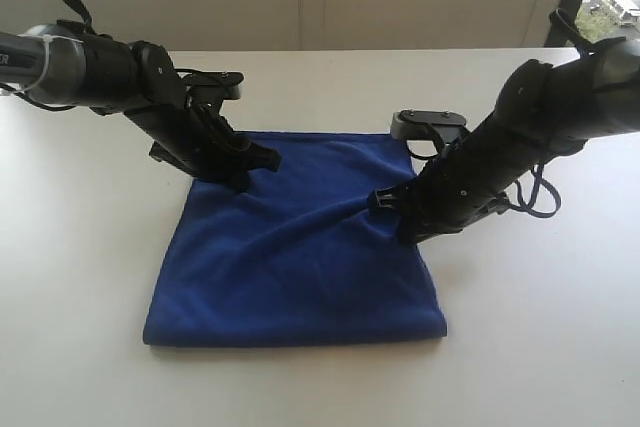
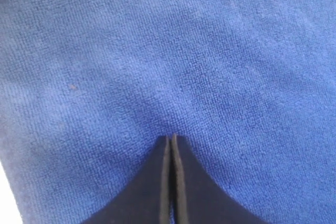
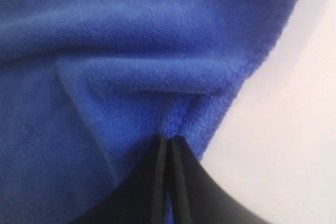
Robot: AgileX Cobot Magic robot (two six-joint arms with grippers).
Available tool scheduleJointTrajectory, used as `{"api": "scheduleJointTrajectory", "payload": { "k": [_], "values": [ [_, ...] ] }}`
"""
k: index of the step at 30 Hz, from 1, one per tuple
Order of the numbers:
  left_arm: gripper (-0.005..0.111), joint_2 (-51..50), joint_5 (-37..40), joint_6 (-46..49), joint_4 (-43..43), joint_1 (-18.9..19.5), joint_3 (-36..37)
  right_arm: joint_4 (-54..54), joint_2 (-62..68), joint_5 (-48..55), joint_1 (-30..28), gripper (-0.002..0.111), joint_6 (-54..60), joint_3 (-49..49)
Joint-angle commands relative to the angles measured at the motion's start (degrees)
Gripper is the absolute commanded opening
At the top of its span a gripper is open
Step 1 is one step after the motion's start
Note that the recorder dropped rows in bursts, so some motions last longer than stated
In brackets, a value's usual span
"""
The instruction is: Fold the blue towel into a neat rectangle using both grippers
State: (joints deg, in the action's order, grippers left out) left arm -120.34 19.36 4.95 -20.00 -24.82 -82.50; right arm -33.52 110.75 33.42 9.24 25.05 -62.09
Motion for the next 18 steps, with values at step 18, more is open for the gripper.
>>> {"api": "scheduleJointTrajectory", "payload": {
  "k": [18],
  "values": [
    [0.0, -1.3, 1.8, -0.2, -0.2, 0.0, 0.5, 16.8, -4.6, 6.9, -0.1, 0.0, -14.9, 0.4]
  ]
}}
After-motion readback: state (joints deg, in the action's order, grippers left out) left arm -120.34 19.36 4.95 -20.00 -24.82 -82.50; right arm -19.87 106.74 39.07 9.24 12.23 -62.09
